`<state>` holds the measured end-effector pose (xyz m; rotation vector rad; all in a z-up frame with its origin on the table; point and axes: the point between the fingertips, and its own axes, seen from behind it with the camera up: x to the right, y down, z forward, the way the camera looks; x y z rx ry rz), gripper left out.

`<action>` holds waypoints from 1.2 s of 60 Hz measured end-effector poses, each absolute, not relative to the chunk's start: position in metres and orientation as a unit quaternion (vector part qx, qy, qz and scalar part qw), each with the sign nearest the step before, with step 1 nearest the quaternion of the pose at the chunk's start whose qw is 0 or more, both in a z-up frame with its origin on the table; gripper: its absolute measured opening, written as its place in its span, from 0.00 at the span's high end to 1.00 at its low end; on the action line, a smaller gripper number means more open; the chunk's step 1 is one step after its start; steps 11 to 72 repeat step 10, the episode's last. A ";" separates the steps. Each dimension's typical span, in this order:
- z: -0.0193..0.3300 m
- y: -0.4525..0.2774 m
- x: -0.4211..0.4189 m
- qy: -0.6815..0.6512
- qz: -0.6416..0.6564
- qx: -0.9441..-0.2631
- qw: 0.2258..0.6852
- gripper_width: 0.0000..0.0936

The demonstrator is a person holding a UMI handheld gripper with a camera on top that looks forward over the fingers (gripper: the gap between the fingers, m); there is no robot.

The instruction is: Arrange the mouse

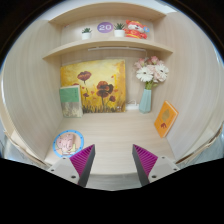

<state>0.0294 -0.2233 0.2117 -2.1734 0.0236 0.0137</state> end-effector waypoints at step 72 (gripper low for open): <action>0.218 -0.232 0.028 0.002 0.015 -0.881 0.473 0.21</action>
